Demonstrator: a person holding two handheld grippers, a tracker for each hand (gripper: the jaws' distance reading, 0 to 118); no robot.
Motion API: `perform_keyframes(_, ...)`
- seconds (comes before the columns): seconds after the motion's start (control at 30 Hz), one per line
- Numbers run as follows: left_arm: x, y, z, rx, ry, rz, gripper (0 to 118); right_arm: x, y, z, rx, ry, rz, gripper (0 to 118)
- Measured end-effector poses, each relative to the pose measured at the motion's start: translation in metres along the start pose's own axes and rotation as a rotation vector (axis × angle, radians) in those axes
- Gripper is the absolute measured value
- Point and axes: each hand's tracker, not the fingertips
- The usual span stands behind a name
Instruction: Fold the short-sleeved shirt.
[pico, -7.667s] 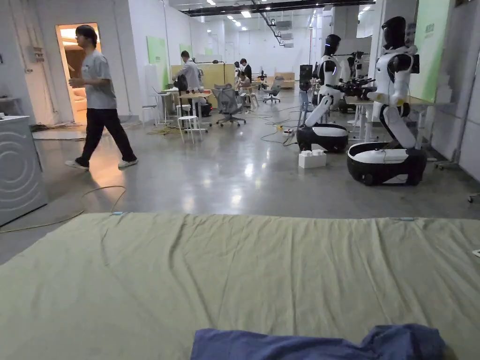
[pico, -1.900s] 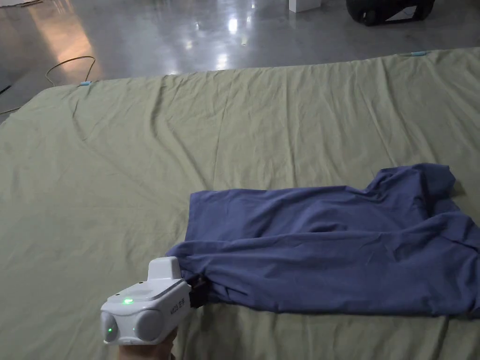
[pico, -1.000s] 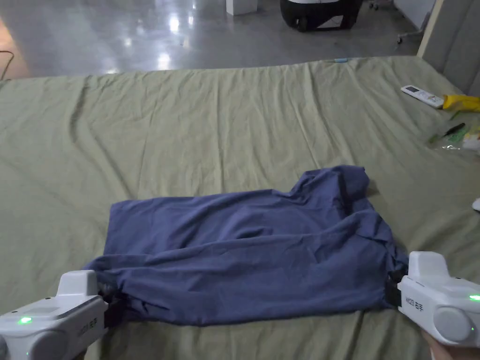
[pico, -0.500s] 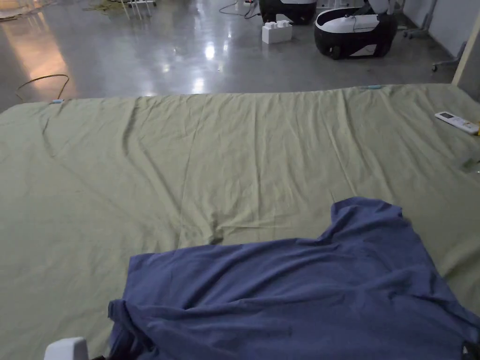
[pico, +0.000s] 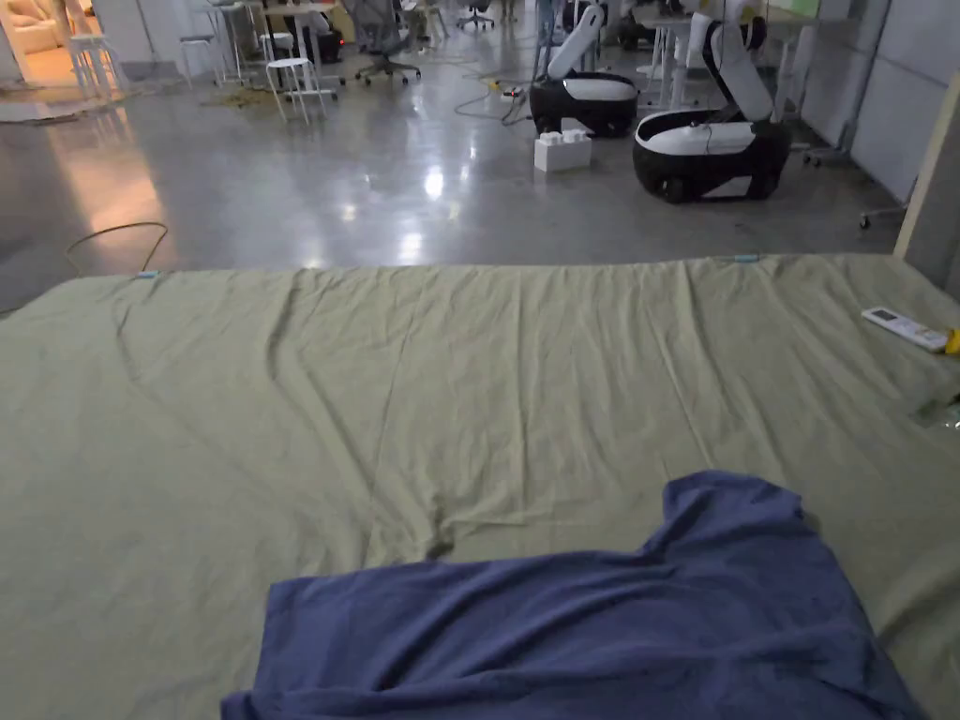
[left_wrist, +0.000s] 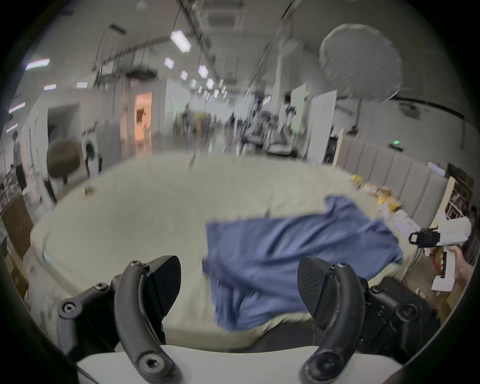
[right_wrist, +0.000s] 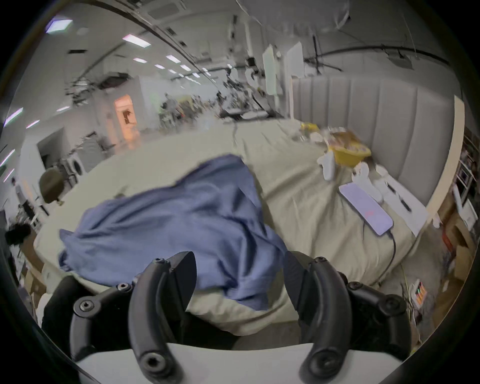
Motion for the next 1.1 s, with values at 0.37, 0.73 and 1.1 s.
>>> perform_keyframes(0.37, 0.076, 0.056, 0.084, 0.18, 0.106, -0.122, 68, -0.068, 0.053, 0.109, 0.37, 0.154, 0.07, 67)
perform_keyframes(0.73, 0.082, 0.065, 0.095, 0.177, 0.057, -0.149, 0, -0.087, 0.064, 0.116, 0.406, 0.25, 0.073, 0)
perform_keyframes(1.1, 0.021, 0.053, -0.043, -0.098, -0.056, 0.074, 0, -0.081, 0.056, 0.076, 0.28, 0.282, 0.029, 0)
